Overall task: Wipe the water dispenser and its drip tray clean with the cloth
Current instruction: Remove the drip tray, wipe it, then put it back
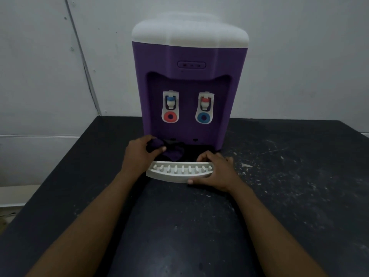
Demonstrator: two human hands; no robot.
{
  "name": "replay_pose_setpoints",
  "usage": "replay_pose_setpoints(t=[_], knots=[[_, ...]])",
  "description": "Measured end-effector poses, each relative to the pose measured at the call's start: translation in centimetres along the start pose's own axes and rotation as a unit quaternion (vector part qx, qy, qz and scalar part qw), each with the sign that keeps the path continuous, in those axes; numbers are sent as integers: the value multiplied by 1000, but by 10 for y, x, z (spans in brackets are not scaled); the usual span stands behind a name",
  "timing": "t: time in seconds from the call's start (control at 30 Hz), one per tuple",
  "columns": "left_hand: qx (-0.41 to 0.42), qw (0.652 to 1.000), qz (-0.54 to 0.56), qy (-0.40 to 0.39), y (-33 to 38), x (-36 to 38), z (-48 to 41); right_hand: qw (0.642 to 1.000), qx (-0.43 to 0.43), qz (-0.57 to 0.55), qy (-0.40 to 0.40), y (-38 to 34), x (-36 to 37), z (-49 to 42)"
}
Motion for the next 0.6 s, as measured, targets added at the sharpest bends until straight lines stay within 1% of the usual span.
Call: replay_pose_setpoints(t=[0.07,0.13,0.23,0.3,0.37,0.47,0.53,0.6], knots=[[-11,999,36,-10,-2,-2,1,993,5,-111,34,0,-2,-2],[-25,997,69,-23,-4,-4,0,970,2,-230,77,1,-5,-5],[-43,991,119,-55,-9,-4,1,941,14,-306,143,3,-9,-9],[-43,986,145,-69,-11,-4,2,917,32,-361,164,4,-3,-13],[-40,983,161,-78,-12,-5,3,884,53,-430,174,3,6,-18],[-51,976,192,-88,-15,-3,3,819,90,-534,188,0,20,-30],[-59,974,205,-82,-16,-2,5,779,115,-589,183,-3,28,-36],[-68,973,208,-78,-15,1,5,756,141,-619,161,-7,36,-43]])
Point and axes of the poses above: each hand's wrist, its own z-axis away from the middle knuckle, its own x-axis out of the palm, y = z × x, the point moved 6 cm from there along -z, towards the middle knuckle, and after that the axes turned 9 degrees about -x, right-handed, at the moved point
